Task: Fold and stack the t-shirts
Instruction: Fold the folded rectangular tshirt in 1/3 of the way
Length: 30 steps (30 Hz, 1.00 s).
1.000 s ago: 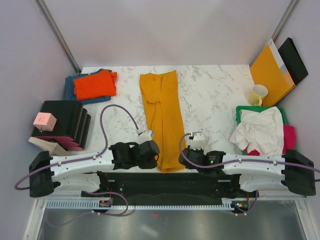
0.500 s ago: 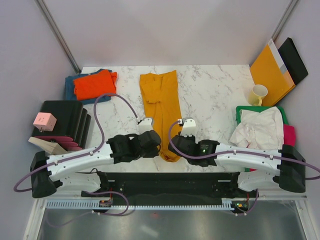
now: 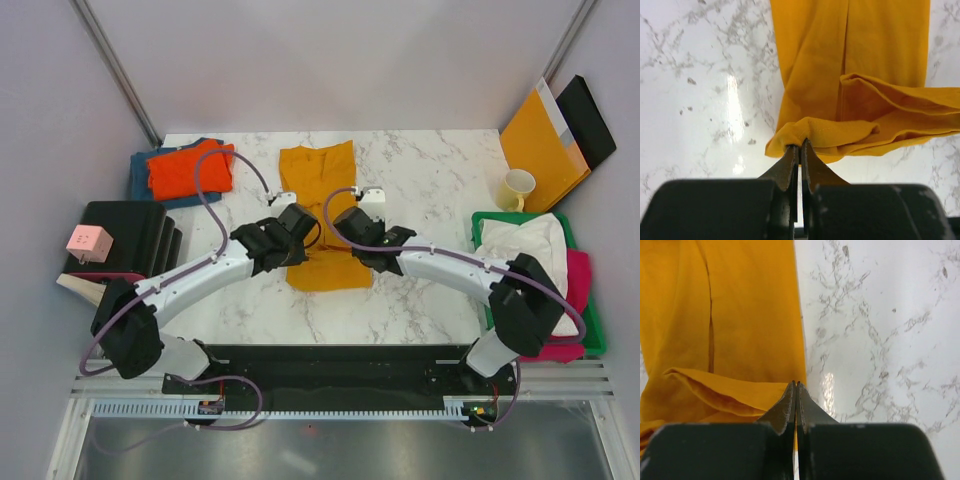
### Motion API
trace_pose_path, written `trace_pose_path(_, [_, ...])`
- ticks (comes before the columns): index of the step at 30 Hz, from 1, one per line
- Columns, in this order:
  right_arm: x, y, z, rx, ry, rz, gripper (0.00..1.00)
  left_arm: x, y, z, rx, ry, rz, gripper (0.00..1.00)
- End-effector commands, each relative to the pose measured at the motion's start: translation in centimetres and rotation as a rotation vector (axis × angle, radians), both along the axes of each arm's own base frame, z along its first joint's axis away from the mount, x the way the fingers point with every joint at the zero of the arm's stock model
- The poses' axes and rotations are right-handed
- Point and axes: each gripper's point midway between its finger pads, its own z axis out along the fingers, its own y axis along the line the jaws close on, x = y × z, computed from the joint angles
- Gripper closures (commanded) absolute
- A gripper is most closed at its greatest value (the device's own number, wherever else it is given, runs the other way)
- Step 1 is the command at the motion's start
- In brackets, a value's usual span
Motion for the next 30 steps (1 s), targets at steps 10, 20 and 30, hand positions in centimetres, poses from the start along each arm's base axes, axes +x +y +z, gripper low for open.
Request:
trace_pose_path(10, [10.9,-0.1,1.5,0.033,-0.049,-0.041,1.0,10.5,0.2,1.7,0.053,-0.081,0.025,0.98])
trace_pose_path(20, [15.4,1.1,0.3,0.024,-0.043,-0.028,1.0,13.7,0.6,0.0,0.064,-0.056,0.069,0.98])
trace_pose_path(30, [17.9,2.5,-1.7,0.008,-0.03,-0.02,1.0,16.5,1.2,-2.0,0.072,-0.022,0.094,0.98])
